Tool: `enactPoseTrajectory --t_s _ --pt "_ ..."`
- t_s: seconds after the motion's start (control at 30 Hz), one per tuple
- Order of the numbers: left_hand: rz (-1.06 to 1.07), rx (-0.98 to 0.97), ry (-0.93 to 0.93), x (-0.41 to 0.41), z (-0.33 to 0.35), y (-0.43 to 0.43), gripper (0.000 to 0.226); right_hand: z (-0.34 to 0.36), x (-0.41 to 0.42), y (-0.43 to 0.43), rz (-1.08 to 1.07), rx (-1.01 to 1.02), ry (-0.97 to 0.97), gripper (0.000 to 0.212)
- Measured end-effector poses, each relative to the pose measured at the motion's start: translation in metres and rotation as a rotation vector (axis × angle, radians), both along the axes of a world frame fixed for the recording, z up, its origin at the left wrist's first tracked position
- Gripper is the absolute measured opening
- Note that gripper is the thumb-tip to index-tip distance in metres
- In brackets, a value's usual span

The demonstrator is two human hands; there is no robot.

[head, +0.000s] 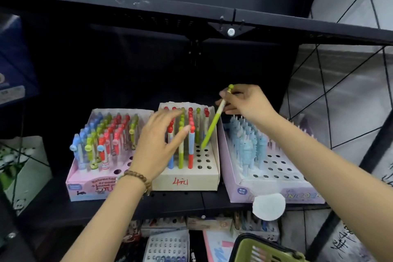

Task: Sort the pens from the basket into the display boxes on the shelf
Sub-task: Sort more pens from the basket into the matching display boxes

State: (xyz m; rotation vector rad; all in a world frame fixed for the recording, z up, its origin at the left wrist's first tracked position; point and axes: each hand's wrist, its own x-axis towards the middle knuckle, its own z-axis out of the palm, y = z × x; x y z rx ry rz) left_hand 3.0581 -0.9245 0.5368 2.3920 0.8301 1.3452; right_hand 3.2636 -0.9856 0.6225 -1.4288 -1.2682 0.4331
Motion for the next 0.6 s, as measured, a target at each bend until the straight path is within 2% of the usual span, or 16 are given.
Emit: enactPoseTrajectory --t_s 0.1,0.23,0.37,0.5,0.6 --pt "0.013 0.057 0.133 0.0 -0.01 0.009 0.063 -0.014 0.006 0.019 -0.079 0.036 -0.11 0.008" --pt "0.018 0.088 0.108 0.001 -0.013 0.013 0.059 -0.033 0.005 0.039 -0.108 0.141 -0.124 0.015" --pt "0.007 0.111 0.088 0.002 -0.015 0.014 0.058 -0.042 0.002 0.053 -0.091 0.136 -0.116 0.012" --pt "0.014 0.113 0.089 0.004 -0.015 0.014 0.057 -0.04 0.003 0.058 -0.122 0.141 -0.299 0.011" --pt "0.012 0.113 0.077 0.004 -0.015 0.013 0.057 -0.04 -0.001 0.06 -0.116 0.165 -0.343 0.016"
